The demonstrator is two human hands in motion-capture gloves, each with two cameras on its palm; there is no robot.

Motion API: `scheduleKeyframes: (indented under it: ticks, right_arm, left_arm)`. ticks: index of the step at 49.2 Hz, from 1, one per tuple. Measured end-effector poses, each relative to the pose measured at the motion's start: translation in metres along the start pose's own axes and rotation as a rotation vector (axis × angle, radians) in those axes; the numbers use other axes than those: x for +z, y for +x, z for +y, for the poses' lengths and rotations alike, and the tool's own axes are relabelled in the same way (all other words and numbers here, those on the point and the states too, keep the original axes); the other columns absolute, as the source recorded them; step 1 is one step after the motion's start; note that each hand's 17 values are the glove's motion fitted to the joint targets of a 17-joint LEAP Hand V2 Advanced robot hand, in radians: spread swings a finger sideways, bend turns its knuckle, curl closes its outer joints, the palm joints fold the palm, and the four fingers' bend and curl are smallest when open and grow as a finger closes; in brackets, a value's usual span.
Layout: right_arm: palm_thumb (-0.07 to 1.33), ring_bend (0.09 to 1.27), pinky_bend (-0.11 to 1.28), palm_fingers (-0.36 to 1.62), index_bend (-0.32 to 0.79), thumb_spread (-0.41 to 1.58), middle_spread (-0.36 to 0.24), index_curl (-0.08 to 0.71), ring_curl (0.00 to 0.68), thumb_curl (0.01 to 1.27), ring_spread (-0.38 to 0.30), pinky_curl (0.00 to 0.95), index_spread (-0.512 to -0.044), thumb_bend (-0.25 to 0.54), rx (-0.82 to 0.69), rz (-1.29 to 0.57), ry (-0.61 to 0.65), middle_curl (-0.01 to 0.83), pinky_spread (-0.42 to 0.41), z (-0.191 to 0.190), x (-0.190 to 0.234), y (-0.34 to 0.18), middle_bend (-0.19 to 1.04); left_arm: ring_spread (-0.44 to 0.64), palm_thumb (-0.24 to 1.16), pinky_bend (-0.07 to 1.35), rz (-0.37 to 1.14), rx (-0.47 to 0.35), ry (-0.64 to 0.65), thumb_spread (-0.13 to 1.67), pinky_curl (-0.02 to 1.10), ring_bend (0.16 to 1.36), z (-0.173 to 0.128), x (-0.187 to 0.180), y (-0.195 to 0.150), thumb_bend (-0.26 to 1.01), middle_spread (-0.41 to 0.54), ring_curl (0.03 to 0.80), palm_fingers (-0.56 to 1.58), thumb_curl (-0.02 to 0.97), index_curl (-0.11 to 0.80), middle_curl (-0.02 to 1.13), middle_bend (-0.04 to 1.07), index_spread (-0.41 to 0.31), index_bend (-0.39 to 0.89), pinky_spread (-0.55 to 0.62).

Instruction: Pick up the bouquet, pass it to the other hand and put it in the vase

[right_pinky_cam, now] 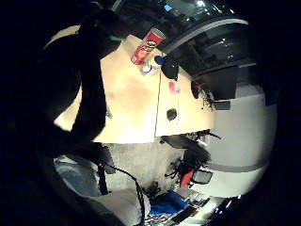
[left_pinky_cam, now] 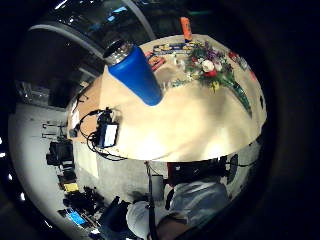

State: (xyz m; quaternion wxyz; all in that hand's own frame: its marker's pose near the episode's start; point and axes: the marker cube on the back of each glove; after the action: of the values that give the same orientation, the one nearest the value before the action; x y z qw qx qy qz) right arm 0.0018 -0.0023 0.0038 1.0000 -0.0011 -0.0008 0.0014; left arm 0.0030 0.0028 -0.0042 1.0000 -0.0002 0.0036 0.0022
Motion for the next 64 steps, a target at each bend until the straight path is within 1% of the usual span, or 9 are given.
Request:
scheduleKeyframes:
  ticks: [1, 4, 9, 15, 26, 38, 49, 56, 64]
  right_arm:
    - [0.21, 0.41, 0.55, 0.45, 0.02, 0.42, 0.022, -0.007, 0.077, 0.05, 0.066, 0.124, -0.180, 0.128, 0.001, -0.001, -0.001, 0.043, 0.136, 0.000, 0.000, 0.000, 0.19]
    - [0.23, 0.46, 0.61, 0.40, 0.04, 0.62, 0.030, 0.023, 0.140, 0.07, 0.092, 0.195, -0.242, 0.130, 0.002, -0.010, -0.002, 0.082, 0.185, 0.004, 0.001, 0.002, 0.20]
    - [0.25, 0.50, 0.66, 0.36, 0.06, 0.84, 0.037, 0.042, 0.191, 0.10, 0.117, 0.253, -0.302, 0.113, -0.007, -0.026, -0.003, 0.135, 0.232, 0.013, 0.006, 0.008, 0.22]
    - [0.25, 0.52, 0.68, 0.33, 0.08, 0.99, 0.042, 0.058, 0.218, 0.13, 0.133, 0.282, -0.329, 0.086, -0.014, -0.039, 0.000, 0.182, 0.259, 0.030, 0.003, 0.012, 0.24]
    - [0.28, 0.58, 0.69, 0.34, 0.07, 1.10, 0.044, 0.071, 0.254, 0.18, 0.126, 0.308, -0.343, 0.038, -0.024, -0.108, -0.027, 0.247, 0.273, 0.031, -0.001, 0.013, 0.27]
    - [0.33, 0.70, 0.74, 0.41, 0.02, 1.08, 0.062, 0.047, 0.306, 0.23, 0.080, 0.337, -0.267, -0.011, 0.014, -0.088, -0.103, 0.301, 0.263, 0.022, 0.001, 0.011, 0.32]
    - [0.34, 0.77, 0.80, 0.42, 0.00, 1.08, 0.058, 0.003, 0.341, 0.26, 0.037, 0.361, -0.232, -0.022, 0.120, -0.132, -0.178, 0.346, 0.244, -0.011, 0.046, 0.038, 0.39]
    - [0.34, 0.81, 0.83, 0.42, 0.00, 1.07, 0.057, -0.007, 0.355, 0.27, 0.019, 0.370, -0.204, -0.023, 0.161, -0.209, -0.213, 0.356, 0.228, -0.034, 0.097, 0.052, 0.39]
    - [0.36, 0.84, 0.83, 0.42, 0.01, 1.07, 0.057, -0.004, 0.363, 0.29, -0.012, 0.371, -0.185, -0.022, 0.122, -0.299, -0.224, 0.365, 0.193, -0.021, 0.136, 0.035, 0.40]
  left_arm:
    - [0.15, 0.03, 0.31, 0.000, -0.001, -0.002, 0.40, 0.06, 0.38, 0.000, 0.000, 0.000, 0.01, 0.088, 0.064, 0.40, 0.019, 0.060, 0.04, 0.19, -0.023, 0.20, 0.15]
    - [0.21, 0.03, 0.32, -0.007, -0.011, -0.014, 0.58, 0.12, 0.41, -0.003, 0.003, 0.000, 0.00, 0.120, 0.114, 0.38, 0.040, 0.104, 0.09, 0.18, -0.035, 0.19, 0.20]
    - [0.27, 0.03, 0.32, -0.013, -0.018, -0.019, 0.78, 0.16, 0.44, -0.003, 0.005, 0.009, -0.01, 0.157, 0.154, 0.35, 0.073, 0.158, 0.14, 0.18, -0.044, 0.18, 0.26]
    - [0.32, 0.02, 0.32, 0.001, 0.018, -0.015, 0.91, 0.20, 0.44, -0.001, 0.006, 0.025, -0.02, 0.175, 0.175, 0.34, 0.108, 0.208, 0.17, 0.18, -0.046, 0.18, 0.29]
    - [0.33, 0.00, 0.30, -0.002, 0.060, -0.037, 1.01, 0.24, 0.47, 0.001, 0.007, 0.039, -0.02, 0.182, 0.206, 0.34, 0.159, 0.264, 0.21, 0.17, -0.046, 0.17, 0.30]
    - [0.32, 0.00, 0.30, -0.016, 0.049, -0.037, 1.06, 0.28, 0.48, 0.006, 0.006, 0.028, -0.02, 0.183, 0.228, 0.33, 0.199, 0.298, 0.25, 0.18, -0.047, 0.17, 0.30]
    - [0.33, 0.05, 0.29, -0.018, 0.032, -0.018, 1.08, 0.31, 0.48, 0.009, 0.002, 0.017, -0.01, 0.184, 0.243, 0.31, 0.231, 0.315, 0.27, 0.17, -0.047, 0.16, 0.31]
    - [0.33, 0.05, 0.29, -0.009, 0.033, -0.032, 1.08, 0.32, 0.48, 0.012, 0.004, 0.015, -0.02, 0.185, 0.250, 0.31, 0.242, 0.324, 0.28, 0.17, -0.047, 0.16, 0.31]
    - [0.33, 0.05, 0.29, 0.004, 0.033, -0.044, 1.09, 0.33, 0.49, 0.013, 0.013, 0.009, -0.02, 0.185, 0.258, 0.30, 0.249, 0.329, 0.29, 0.18, -0.047, 0.16, 0.31]
